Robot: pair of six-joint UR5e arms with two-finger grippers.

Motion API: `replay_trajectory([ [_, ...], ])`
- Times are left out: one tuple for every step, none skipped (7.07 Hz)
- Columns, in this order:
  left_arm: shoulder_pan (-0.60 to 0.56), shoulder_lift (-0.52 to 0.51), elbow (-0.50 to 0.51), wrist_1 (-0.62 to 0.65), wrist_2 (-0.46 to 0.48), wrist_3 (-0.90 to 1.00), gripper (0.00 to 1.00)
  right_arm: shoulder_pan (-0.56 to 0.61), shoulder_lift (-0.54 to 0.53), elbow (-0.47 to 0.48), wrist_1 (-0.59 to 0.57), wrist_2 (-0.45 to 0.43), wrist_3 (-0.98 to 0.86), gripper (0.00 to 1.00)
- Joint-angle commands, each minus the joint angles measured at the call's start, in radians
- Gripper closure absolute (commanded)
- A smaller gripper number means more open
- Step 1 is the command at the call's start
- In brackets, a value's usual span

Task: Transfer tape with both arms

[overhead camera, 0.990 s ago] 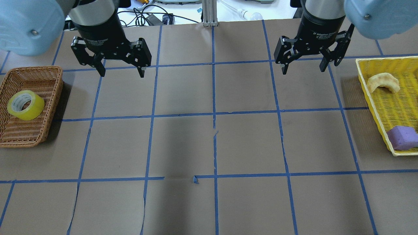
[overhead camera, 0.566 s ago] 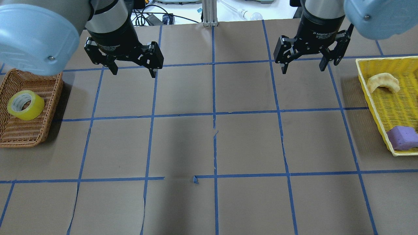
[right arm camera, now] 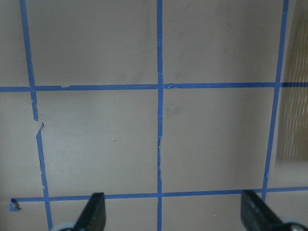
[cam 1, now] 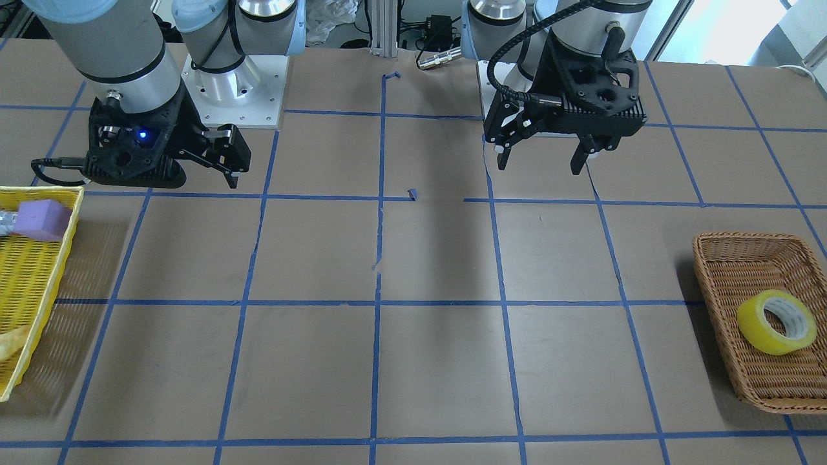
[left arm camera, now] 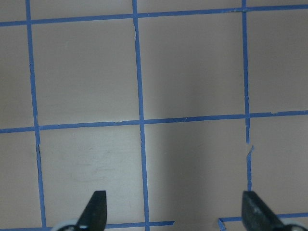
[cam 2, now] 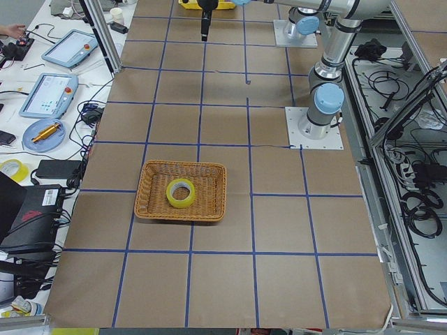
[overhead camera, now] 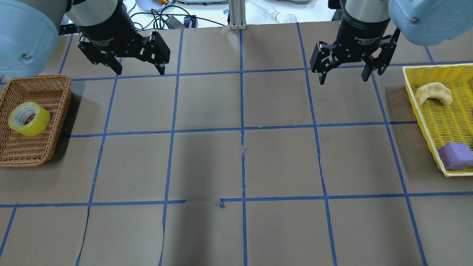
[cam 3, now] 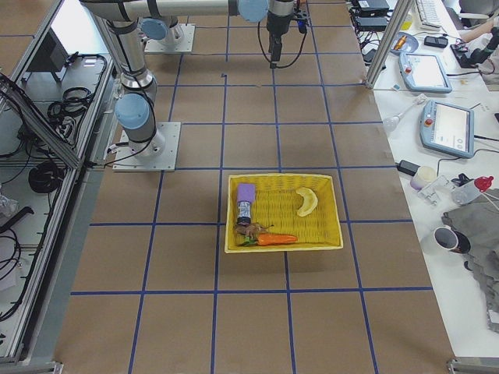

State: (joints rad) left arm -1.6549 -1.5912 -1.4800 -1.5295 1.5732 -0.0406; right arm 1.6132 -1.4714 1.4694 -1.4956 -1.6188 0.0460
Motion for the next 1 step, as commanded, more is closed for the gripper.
replay_trajectory([
  [0.001,0.007,-0.003,-0.001,0.001,-0.001,0.00,0.000,0.000,0.000,-0.002,0.002,0.000,0.00],
])
